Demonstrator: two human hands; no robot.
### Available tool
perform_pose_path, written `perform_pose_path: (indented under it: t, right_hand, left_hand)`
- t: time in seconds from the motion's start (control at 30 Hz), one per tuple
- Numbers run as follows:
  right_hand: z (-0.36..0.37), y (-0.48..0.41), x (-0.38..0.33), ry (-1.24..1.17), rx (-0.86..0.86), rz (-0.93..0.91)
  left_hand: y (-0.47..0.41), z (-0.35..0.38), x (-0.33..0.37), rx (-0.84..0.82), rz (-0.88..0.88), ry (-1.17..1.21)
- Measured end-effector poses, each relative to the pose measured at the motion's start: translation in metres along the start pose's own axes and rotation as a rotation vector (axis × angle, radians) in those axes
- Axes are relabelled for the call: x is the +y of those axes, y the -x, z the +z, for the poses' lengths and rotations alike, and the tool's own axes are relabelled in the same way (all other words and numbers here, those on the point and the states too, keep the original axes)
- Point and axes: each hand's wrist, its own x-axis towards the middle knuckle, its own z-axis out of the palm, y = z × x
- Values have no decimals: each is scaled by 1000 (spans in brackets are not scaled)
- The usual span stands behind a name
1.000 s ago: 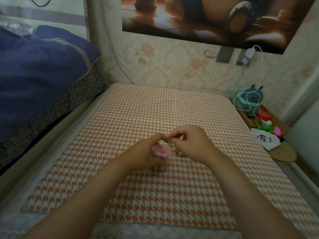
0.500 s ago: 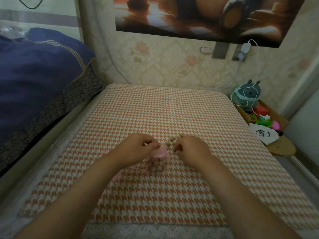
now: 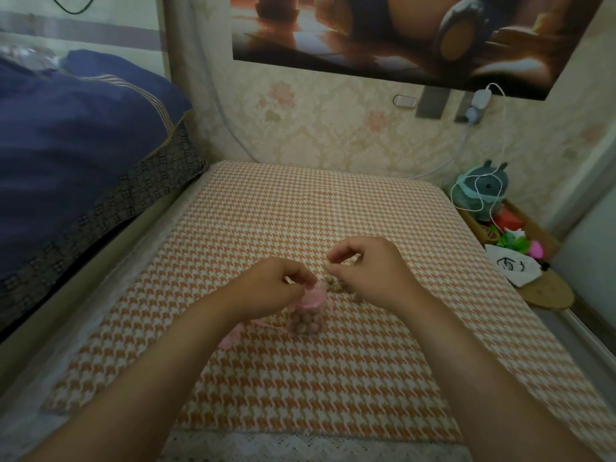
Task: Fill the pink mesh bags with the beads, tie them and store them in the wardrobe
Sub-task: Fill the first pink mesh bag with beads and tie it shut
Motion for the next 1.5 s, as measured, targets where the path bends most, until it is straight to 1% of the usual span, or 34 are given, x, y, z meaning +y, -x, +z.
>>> perform_pose_path:
  t: [0.03,0.1,0.2,0.33,0.43,0.5,0.57,0.6,0.67,0.73,0.83,0.9,1.0,1.2,1.27,1.4,1.5]
  right_hand:
    - [0,2,-4,-36,-27,-16]
    - [3,7,-10,-18,-72,-64]
    - [11,12,-10,89,-109,-115]
    - [18,16,-13,307,-134,-193]
    - [19,16,-14,304,-165,-220]
    - [18,15,-11,257,-154,-204]
    - [13,11,-8,166,-88,-171]
    - [10,9,-5,154,-48,-151]
    - [2,5,5,211,2,-95]
    - [-4,2,19,327,-21,9]
    - [-5,4,35,500,-107,132]
    - [-3,5,40,567,-149,162]
    - [5,6,43,624,-182,151]
    - [16,3,43,607,-205,124]
    - [16,1,39,501,-147,108]
    - [12,-1,15,200,11,26]
    - [10,6,-4,43,-5,-67]
  left_hand:
    - [0,0,0,-4,-6,-3]
    - [1,0,1,2,-14,-6]
    - [1,0,1,4,-17,5]
    - [1,0,1,-4,7,33]
    - [1,-1,0,0,24,36]
    - [0,-1,-1,18,16,29]
    - [-2,-1,-2,35,-5,31]
    - [-2,-1,-2,38,-12,33]
    - [-3,1,-2,50,-22,33]
    - [-4,4,-2,80,-22,22]
    - [-5,8,-1,111,-21,19]
    - [-5,10,-1,126,-23,25]
    - [-5,11,0,121,-13,11]
    - [-4,9,-1,88,-17,47]
    - [-4,9,-2,85,-17,69]
    - [-5,8,-2,71,-20,60]
    - [-5,9,-1,68,-18,58]
